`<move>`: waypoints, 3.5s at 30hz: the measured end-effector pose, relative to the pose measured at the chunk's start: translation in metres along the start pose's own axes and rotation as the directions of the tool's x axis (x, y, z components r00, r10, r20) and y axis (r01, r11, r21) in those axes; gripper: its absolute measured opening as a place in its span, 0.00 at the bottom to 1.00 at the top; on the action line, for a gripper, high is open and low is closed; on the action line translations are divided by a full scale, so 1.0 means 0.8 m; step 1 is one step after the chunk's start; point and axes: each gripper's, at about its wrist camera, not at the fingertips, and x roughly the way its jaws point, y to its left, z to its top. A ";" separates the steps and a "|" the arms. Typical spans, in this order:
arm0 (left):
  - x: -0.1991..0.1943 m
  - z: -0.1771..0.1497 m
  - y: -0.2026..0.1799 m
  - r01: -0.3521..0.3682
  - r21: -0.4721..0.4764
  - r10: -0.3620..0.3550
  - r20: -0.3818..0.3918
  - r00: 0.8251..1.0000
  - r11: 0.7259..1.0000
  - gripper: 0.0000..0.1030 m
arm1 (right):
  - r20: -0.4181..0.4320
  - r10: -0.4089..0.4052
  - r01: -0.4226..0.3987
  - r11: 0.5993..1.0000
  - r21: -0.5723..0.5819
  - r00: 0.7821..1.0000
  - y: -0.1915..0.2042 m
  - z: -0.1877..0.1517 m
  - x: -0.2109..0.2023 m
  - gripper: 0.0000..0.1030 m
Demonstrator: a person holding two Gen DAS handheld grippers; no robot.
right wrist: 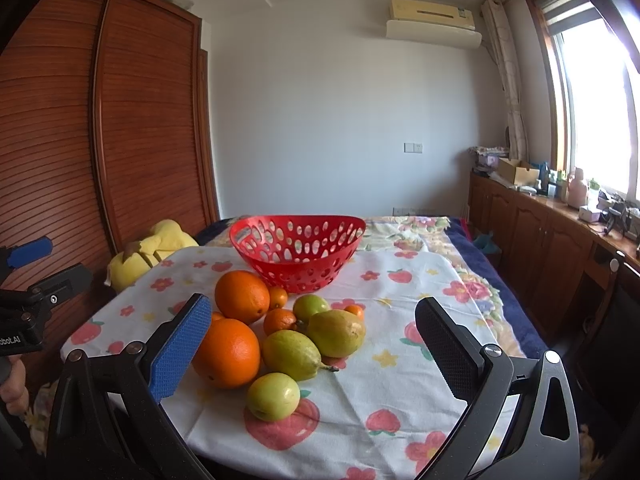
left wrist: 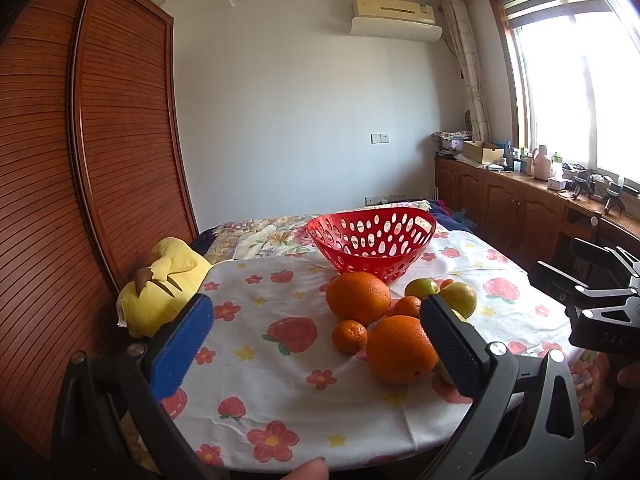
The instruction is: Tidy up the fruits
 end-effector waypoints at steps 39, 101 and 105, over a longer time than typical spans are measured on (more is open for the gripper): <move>0.053 -0.044 -0.002 0.066 -0.011 -0.067 -0.120 0.990 0.998 1.00 | -0.115 0.058 -0.060 0.998 -0.020 0.992 -0.002 -0.042 0.041 0.97; 0.177 -0.059 -0.058 0.321 -0.043 -0.317 -0.325 0.891 0.946 0.93 | -0.330 0.168 -0.193 0.980 -0.044 0.929 0.010 -0.117 0.118 0.54; 0.185 -0.061 -0.063 0.326 -0.046 -0.322 -0.348 0.881 0.944 0.93 | -0.343 0.165 -0.190 0.981 -0.041 0.925 0.008 -0.121 0.122 0.54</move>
